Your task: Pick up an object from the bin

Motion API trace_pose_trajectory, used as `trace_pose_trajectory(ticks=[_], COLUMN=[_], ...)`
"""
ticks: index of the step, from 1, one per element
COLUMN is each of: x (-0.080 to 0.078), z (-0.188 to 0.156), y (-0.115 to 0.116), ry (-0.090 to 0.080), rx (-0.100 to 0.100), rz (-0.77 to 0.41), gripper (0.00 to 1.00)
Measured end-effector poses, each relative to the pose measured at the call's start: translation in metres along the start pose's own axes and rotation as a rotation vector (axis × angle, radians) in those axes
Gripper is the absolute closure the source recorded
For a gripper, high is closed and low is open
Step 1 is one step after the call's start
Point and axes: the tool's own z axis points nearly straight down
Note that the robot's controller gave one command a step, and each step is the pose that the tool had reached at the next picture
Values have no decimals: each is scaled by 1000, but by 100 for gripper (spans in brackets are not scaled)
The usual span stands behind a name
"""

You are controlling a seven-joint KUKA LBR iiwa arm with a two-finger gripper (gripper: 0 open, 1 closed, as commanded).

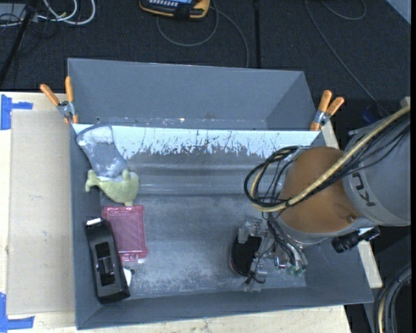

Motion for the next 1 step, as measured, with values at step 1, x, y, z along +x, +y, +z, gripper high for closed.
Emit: trace_pose_trajectory(ticks=[1], x=[-9], z=[20], y=[-8], ry=[-5], rx=[1], rz=[65], gripper=[0])
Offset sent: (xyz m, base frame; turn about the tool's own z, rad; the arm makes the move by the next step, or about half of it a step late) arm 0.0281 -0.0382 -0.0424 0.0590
